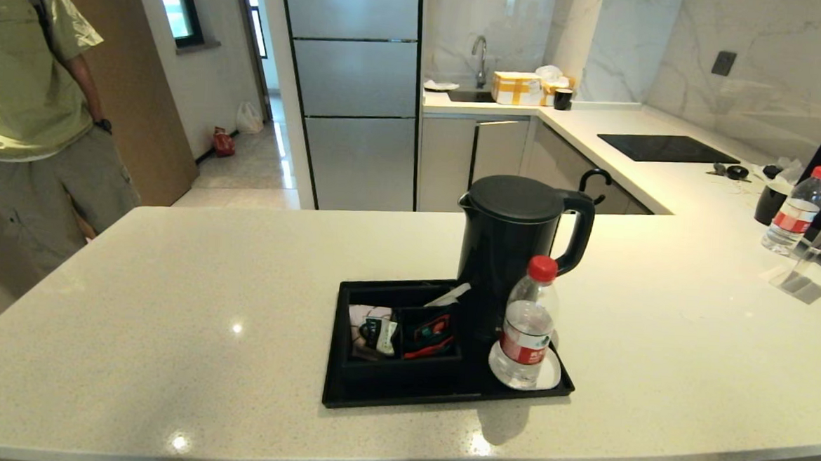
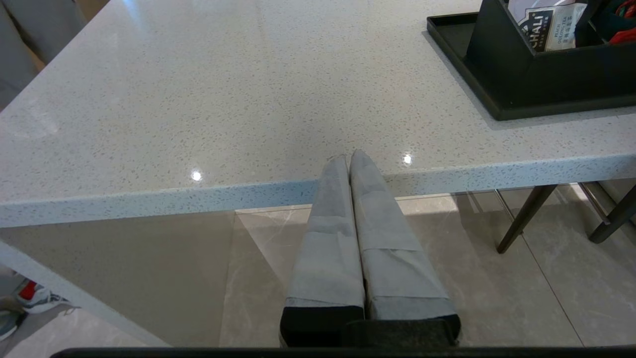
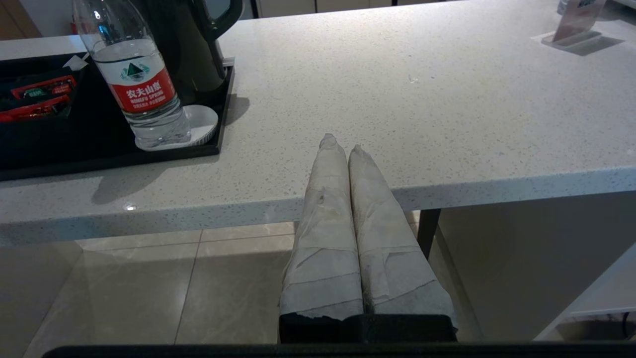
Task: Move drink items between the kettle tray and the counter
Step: Pick up the tea bag
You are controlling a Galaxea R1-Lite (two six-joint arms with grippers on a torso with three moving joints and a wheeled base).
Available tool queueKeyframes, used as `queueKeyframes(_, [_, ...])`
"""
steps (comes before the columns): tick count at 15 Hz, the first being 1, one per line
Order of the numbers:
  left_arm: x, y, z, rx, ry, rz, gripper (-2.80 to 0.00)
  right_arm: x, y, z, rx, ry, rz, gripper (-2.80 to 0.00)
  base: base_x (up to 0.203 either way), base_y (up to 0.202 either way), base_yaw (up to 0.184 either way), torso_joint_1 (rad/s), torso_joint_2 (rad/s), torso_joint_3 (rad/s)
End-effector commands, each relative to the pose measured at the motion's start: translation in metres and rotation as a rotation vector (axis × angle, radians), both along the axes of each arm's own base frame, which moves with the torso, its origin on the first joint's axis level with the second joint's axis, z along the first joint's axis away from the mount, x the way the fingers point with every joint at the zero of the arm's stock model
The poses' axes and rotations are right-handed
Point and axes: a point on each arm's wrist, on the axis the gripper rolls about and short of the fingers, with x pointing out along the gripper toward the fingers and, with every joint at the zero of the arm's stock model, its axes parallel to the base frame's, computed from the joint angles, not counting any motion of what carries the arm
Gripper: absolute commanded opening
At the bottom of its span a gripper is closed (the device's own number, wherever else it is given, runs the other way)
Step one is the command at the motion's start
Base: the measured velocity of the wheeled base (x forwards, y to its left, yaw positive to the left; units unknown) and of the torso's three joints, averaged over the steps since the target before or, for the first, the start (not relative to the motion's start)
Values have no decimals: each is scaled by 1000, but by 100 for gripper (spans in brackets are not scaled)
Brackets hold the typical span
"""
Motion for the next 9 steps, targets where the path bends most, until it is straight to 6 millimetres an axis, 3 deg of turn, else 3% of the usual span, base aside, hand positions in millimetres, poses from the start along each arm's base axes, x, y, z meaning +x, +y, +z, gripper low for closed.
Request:
queueKeyframes(1, [0,0,0,2,2,-1,-280,0,0,0,0,-1,0,-280,0,0,0,0,0,0])
queueKeyframes(9, [1,0,7,32,24,9,-280,0,0,0,0,-1,0,-280,0,0,0,0,0,0])
